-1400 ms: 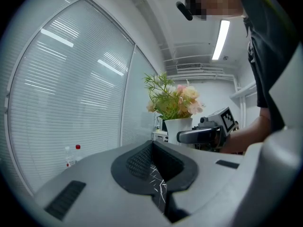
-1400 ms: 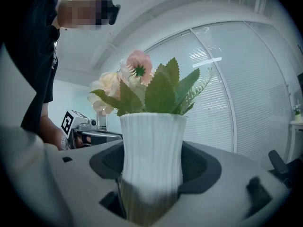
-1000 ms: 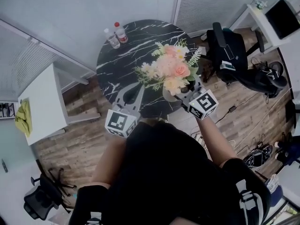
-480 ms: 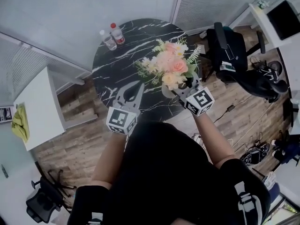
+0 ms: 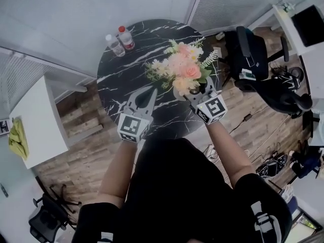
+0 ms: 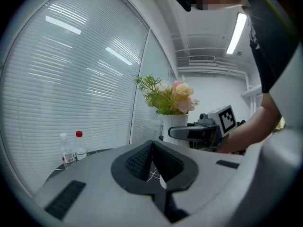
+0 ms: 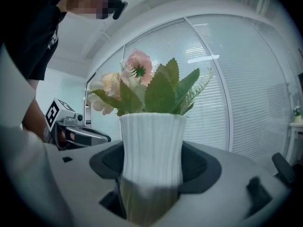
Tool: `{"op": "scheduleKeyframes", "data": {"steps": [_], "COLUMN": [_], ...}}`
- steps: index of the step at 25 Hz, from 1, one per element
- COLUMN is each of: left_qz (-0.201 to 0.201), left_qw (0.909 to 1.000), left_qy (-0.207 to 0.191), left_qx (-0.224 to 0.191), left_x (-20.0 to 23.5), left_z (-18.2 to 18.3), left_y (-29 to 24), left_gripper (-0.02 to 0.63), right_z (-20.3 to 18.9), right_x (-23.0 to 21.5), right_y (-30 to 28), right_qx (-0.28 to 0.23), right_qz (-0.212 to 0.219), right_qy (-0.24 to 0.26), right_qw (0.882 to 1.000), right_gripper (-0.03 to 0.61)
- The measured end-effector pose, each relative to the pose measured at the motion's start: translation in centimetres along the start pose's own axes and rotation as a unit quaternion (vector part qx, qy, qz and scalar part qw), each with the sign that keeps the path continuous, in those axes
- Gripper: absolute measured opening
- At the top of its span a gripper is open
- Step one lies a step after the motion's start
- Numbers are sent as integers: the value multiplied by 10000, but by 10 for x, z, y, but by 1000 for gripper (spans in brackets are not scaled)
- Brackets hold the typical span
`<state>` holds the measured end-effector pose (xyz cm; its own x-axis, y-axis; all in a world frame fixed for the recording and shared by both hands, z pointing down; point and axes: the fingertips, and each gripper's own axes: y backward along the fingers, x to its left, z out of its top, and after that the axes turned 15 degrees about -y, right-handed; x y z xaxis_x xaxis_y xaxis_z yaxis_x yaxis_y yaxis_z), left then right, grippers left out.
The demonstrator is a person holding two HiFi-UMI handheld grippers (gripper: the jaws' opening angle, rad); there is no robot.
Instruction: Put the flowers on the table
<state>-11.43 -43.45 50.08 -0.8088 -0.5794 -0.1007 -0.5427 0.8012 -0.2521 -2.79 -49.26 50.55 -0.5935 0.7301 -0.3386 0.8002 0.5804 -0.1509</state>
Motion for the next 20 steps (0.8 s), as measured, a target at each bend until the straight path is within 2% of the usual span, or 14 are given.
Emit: {"op": "scheduleKeyframes", "data": {"steps": [5, 13, 20], "left_qz": [83, 222, 338], "left_qw": [9999, 9996, 9990], "left_qy": [138, 168, 296], "left_qx": [19, 41, 55], "left_x": [18, 45, 65], "left_z": [-32, -81, -113], "left_y": [-13, -40, -64], "left_gripper": [12, 12, 12], "right_z": [-31, -74, -92], "right_x": [-17, -45, -61], "right_y": [-34, -77, -110], "right_qx": [-18, -31, -79], "right_qz": [-129, -342, -387], "right_qy": [178, 108, 91], "right_qw": [9998, 9994, 9992], "right_gripper": [339, 339, 339]}}
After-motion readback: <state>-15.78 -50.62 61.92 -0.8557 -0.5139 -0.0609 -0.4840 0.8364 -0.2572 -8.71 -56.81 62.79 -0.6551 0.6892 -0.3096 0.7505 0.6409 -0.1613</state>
